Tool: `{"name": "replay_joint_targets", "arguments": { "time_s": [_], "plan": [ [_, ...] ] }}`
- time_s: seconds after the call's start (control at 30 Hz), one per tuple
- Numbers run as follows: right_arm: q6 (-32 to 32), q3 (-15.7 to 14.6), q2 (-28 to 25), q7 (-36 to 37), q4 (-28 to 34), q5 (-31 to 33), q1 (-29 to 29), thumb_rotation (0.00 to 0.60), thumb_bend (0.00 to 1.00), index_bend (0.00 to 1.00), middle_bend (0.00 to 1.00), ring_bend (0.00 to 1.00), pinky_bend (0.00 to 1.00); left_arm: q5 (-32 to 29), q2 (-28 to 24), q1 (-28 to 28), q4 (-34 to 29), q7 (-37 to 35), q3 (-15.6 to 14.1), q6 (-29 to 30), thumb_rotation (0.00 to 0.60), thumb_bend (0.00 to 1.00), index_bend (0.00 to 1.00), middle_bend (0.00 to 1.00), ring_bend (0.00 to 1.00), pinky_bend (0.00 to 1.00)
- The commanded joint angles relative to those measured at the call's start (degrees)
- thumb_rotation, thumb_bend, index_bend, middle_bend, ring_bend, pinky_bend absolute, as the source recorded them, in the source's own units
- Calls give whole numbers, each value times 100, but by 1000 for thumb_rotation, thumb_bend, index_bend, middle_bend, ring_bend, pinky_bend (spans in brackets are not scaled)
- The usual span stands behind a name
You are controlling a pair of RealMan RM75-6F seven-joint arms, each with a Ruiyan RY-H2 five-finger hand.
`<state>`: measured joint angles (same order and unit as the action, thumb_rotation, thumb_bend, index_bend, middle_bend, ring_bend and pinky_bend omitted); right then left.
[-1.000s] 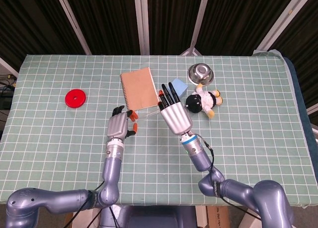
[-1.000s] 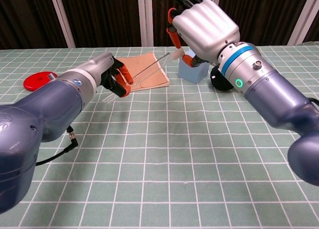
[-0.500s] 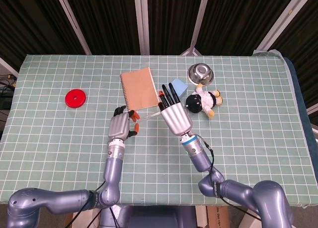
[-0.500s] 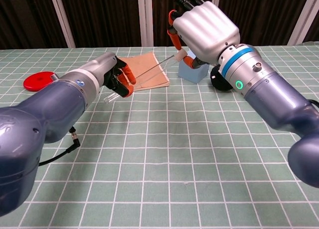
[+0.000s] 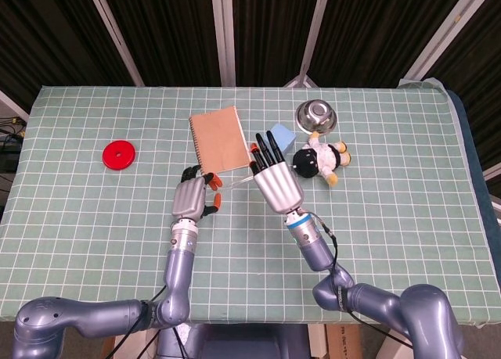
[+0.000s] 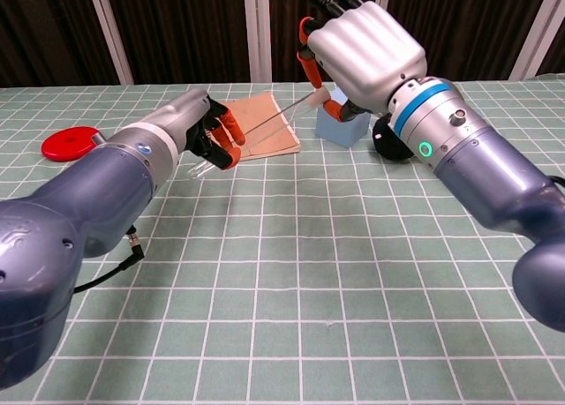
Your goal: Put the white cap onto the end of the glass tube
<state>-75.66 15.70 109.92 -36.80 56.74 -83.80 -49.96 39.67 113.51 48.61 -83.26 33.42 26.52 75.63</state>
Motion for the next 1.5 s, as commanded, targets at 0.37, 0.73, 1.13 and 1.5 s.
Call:
{"name": "replay_joint_targets", "arguments": {
  "time_s": [0.37,0.73,1.13,1.5],
  "plan": [
    [-3,-8,-100,-36,184,21,61,600,358,643,252,10,0,141,49,-5,44,-39,15,50,600,759,483,510,90,0],
    [-28,-20,-184,-45,347,0,106,600,357,643,252,10,0,230,128,-2,53,-57,17,77,600,758,483,511,90,0],
    [0,-47,-232,-53,391,10,149,600,359,643,252,10,0,291,206,5,144,-71,46,59,600,759,483,511,90,0],
    [61,-21,-355,-246,627,113,212,600,358,0,11,0,0,397,178,-51,113,-151,34,37,600,759,484,512,90,0]
  ]
}}
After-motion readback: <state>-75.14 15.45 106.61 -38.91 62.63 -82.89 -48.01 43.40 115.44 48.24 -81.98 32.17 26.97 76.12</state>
